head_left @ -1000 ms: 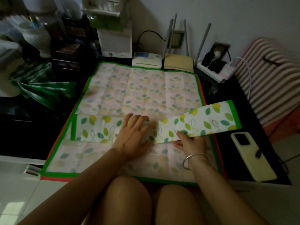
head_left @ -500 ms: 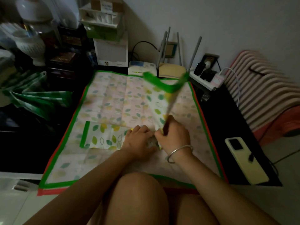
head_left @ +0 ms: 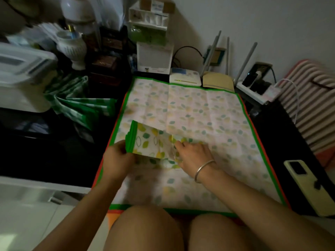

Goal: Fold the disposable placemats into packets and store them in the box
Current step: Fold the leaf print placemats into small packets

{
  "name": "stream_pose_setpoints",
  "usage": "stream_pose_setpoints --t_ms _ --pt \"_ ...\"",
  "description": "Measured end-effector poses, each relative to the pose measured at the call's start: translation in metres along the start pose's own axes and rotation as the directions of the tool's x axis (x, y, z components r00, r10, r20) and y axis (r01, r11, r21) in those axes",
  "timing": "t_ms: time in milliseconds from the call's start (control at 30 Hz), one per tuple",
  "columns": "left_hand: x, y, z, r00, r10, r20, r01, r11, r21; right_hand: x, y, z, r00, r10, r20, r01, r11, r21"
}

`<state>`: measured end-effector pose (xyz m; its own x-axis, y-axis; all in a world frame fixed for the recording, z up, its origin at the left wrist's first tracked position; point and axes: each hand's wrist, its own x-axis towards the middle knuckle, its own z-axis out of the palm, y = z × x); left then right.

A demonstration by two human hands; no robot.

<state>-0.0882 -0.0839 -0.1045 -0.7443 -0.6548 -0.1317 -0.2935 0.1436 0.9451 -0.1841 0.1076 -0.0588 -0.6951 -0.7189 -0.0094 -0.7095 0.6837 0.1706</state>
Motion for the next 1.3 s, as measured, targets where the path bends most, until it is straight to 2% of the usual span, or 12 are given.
stream_pose_setpoints --t_ms 200,367,467,533,633,833,933,1000,1067,1100,1200,1300 --pt "-0.002 0.011 -0.018 0.954 -0.300 0.023 0.296 0.923 -0.245 -0.005 -0.002 0.008 0.997 -0.066 0.040 0.066 0.998 0.008" --pt "-0.004 0.013 -0.021 0.984 -0.160 0.083 0.162 0.987 -0.009 -0.006 0.004 0.003 0.991 -0.112 0.073 0.104 0.989 0.108" --pt "-0.001 0.005 -0.018 0.998 -0.063 0.001 0.062 0.991 0.117 -0.006 0.018 -0.001 0.973 -0.114 0.201 0.036 0.935 0.353" --pt "-0.001 0.002 -0.014 0.999 0.025 -0.026 -0.020 0.980 0.196 -0.005 0.021 0.002 0.995 -0.030 0.096 -0.023 0.860 0.510" --pt "0.000 -0.001 -0.011 0.996 0.080 -0.050 -0.064 0.963 0.262 0.003 0.019 0.021 0.962 0.075 -0.262 0.026 0.933 0.360" --pt "-0.002 -0.001 -0.006 0.979 0.182 -0.086 -0.135 0.909 0.395 0.012 0.007 0.054 0.993 0.081 0.083 -0.095 0.977 0.189" --pt "-0.013 0.000 0.001 0.890 0.450 -0.066 -0.333 0.743 0.581 0.012 0.004 0.058 0.992 0.094 0.084 -0.106 0.982 0.155" --pt "-0.012 0.004 0.006 0.752 0.642 0.147 -0.500 0.411 0.762 0.013 0.003 0.058 0.990 0.095 0.100 -0.108 0.985 0.133" --pt "-0.013 0.016 0.015 0.688 0.584 0.432 -0.580 0.085 0.810 0.014 0.002 0.058 0.990 0.092 0.106 -0.103 0.989 0.107" --pt "-0.013 0.020 0.021 0.699 0.497 0.515 -0.603 0.022 0.797 0.014 0.002 0.059 0.991 0.093 0.101 -0.103 0.990 0.097" --pt "-0.012 0.011 0.037 0.793 0.280 0.541 -0.584 0.098 0.806 0.013 0.003 0.061 0.990 0.111 0.082 -0.121 0.984 0.129" --pt "-0.010 -0.003 0.042 0.831 0.261 0.492 -0.536 0.133 0.834 0.015 0.002 0.063 0.991 0.120 0.057 -0.127 0.981 0.148"
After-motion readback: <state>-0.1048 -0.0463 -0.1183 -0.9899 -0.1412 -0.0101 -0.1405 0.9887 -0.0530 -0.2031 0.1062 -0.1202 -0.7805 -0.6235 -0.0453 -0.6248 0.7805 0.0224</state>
